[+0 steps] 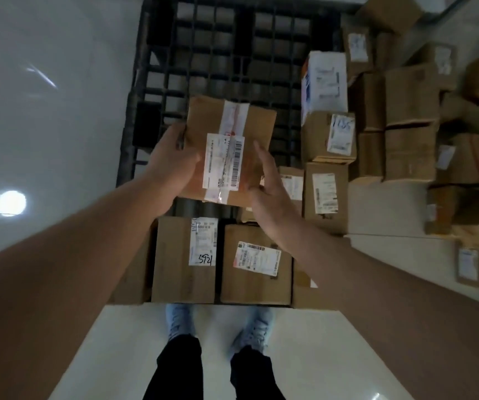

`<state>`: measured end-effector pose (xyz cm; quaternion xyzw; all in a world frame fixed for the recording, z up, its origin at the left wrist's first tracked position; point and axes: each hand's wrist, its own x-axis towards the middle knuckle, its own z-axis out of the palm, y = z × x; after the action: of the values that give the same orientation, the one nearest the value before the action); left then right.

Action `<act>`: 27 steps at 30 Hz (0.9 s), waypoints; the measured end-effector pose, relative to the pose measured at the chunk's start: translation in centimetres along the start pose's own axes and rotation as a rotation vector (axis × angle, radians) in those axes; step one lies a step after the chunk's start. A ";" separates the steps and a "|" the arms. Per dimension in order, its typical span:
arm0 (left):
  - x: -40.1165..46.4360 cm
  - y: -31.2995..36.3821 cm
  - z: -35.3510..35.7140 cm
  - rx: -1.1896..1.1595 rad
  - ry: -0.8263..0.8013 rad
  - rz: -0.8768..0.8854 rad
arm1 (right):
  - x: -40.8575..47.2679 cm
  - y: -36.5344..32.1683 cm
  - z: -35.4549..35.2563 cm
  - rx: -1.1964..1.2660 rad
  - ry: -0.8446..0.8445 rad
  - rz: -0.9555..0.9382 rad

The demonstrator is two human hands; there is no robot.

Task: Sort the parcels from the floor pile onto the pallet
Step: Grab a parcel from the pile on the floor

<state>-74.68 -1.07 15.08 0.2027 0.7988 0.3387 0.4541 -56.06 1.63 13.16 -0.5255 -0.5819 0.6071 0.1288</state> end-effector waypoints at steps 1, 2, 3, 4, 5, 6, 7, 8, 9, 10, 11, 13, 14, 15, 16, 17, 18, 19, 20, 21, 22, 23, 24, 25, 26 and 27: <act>1.1 -1.4 0.0 -0.016 -0.031 -0.024 | 0.9 1.3 0.9 0.016 -0.003 0.021; 2.0 -2.7 0.0 -0.024 -0.063 -0.044 | 1.7 2.4 1.7 0.034 -0.009 0.042; 2.8 -3.9 0.0 -0.029 -0.090 -0.060 | 2.4 3.4 2.4 0.051 -0.011 0.055; 3.6 -5.0 -0.1 -0.037 -0.113 -0.073 | 3.1 4.3 3.1 0.072 -0.007 0.059; 4.5 -6.0 -0.1 -0.049 -0.133 -0.088 | 3.8 5.0 3.7 0.099 0.005 0.065; 5.4 -6.9 -0.1 -0.061 -0.146 -0.102 | 4.5 5.6 4.2 0.130 0.015 0.073; 6.3 -7.7 0.0 -0.071 -0.151 -0.114 | 5.2 6.1 4.7 0.156 0.019 0.081; 7.1 -8.5 0.1 -0.078 -0.150 -0.125 | 6.0 6.7 5.1 0.169 0.015 0.089; 7.9 -9.2 0.3 -0.088 -0.148 -0.137 | 6.7 7.3 5.5 0.172 0.009 0.096; 8.6 -9.9 0.6 -0.101 -0.151 -0.149 | 7.3 7.9 5.8 0.170 0.003 0.107; 9.1 -10.7 0.9 -0.110 -0.159 -0.158 | 7.8 8.5 6.0 0.166 0.004 0.118; 10.1 -12.1 1.7 -0.113 -0.176 -0.165 | 8.5 9.7 6.3 0.160 0.021 0.134; 10.5 -12.8 2.1 -0.117 -0.185 -0.170 | 8.8 10.3 6.4 0.155 0.032 0.140; 10.8 -13.4 2.5 -0.123 -0.195 -0.175 | 9.0 10.9 6.6 0.143 0.042 0.148; 11.0 -14.0 3.0 -0.127 -0.206 -0.179 | 9.1 11.6 6.7 0.124 0.052 0.159; 11.2 -14.6 3.3 -0.130 -0.217 -0.183 | 9.1 12.3 6.9 0.106 0.060 0.171; 11.3 -15.0 3.7 -0.134 -0.225 -0.192 | 9.1 13.0 7.1 0.094 0.068 0.179; 11.5 -15.5 4.0 -0.138 -0.228 -0.203 | 9.1 13.6 7.3 0.087 0.076 0.184; 11.6 -15.9 4.2 -0.138 -0.226 -0.211 | 9.1 14.1 7.4 0.077 0.083 0.185; 11.9 -16.3 4.4 -0.132 -0.222 -0.217 | 9.0 14.6 7.6 0.061 0.089 0.188; 12.1 -16.6 4.5 -0.126 -0.218 -0.221 | 9.0 15.0 7.7 0.041 0.094 0.187; 12.4 -16.9 4.6 -0.124 -0.215 -0.225 | 9.1 15.3 7.9 0.018 0.098 0.183; 12.6 -17.2 4.6 -0.126 -0.213 -0.228 | 9.1 15.5 8.1 -0.005 0.102 0.176; 12.7 -17.5 4.7 -0.128 -0.208 -0.231 | 9.2 15.8 8.3 -0.030 0.104 0.167; 12.7 -17.7 4.8 -0.125 -0.204 -0.231 | 9.3 16.0 8.5 -0.060 0.110 0.159; 12.8 -17.9 4.9 -0.120 -0.202 -0.229 | 9.4 16.2 8.7 -0.097 0.120 0.157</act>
<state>-77.22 -3.62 -7.17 0.1160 0.7451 0.3099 0.5791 -59.41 -0.82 -7.01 -0.6105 -0.5589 0.5539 0.0899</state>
